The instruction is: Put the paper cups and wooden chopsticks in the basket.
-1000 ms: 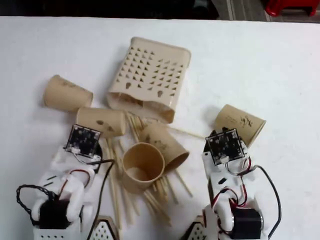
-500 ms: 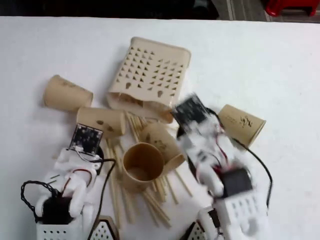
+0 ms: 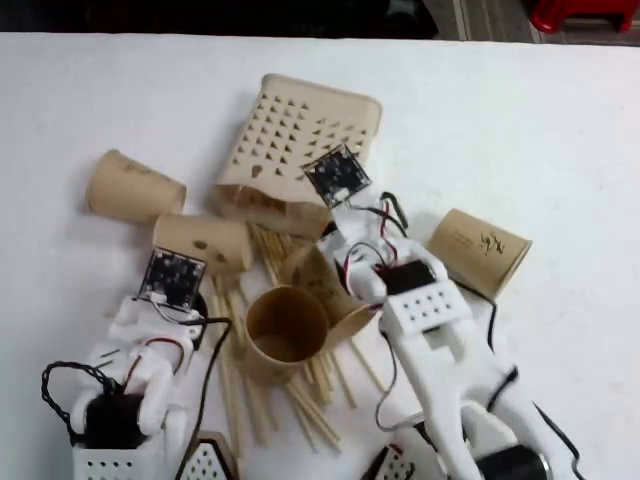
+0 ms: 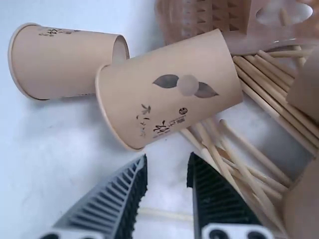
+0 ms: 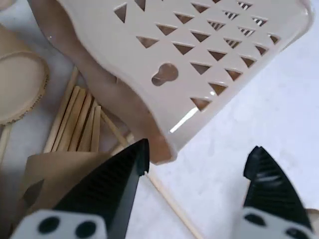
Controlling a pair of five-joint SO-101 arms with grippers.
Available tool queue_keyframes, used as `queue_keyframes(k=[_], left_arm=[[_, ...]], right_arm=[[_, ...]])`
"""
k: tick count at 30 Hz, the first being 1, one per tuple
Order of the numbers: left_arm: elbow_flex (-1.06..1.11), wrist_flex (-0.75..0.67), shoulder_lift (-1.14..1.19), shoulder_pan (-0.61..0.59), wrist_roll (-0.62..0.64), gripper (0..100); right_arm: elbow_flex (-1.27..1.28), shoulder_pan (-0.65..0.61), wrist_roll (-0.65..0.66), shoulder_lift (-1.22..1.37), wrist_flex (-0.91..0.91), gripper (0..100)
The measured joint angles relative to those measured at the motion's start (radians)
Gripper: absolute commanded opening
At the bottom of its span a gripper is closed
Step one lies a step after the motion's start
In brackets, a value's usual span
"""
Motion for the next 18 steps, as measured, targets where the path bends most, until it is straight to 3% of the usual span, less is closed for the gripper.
queue_keyframes(k=[6,13,18], left_arm=[[0.000,0.000,0.000,0.000,0.000,14],[0.014,-0.015,0.005,0.000,0.000,14],[0.014,-0.017,0.003,0.000,0.000,14]], right_arm=[[0.000,-0.002,0.002,0.206,-0.245,28.3],[-0.005,0.018,0.005,0.267,-0.427,1.9],[-0.052,0.092,0.005,0.267,-0.459,1.9]])
